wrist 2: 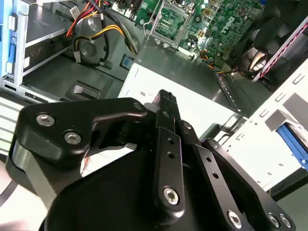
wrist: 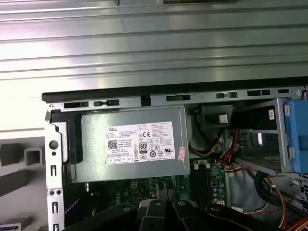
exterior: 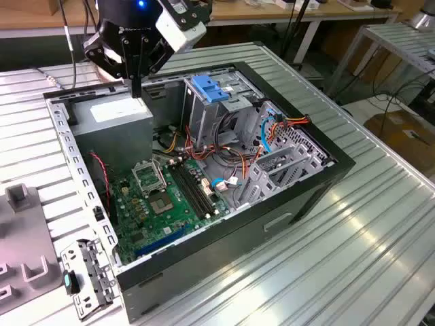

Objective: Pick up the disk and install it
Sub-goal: 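Reach for the disk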

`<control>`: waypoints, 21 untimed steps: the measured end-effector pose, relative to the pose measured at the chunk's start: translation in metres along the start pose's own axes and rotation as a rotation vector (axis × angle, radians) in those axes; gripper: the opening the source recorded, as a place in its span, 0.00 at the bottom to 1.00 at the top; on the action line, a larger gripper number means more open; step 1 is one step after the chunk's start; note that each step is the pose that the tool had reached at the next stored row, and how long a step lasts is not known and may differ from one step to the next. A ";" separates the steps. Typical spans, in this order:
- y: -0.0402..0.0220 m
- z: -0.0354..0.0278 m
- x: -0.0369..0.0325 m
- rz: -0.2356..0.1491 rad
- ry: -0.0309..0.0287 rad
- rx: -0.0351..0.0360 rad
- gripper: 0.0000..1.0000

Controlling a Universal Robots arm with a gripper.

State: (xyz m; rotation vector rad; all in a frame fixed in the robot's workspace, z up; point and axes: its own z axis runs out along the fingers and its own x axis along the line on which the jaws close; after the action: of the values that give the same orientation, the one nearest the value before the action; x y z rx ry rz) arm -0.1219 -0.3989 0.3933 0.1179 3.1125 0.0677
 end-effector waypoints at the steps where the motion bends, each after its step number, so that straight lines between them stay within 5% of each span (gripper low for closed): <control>1: 0.0000 0.0000 0.0000 0.000 0.0000 0.0000 0.11; 21: -0.0009 -0.0001 0.0121 0.000 0.0015 0.0001 0.11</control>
State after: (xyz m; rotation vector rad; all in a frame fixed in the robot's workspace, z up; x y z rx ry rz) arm -0.1341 -0.3989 0.3931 0.1181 3.1140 0.0677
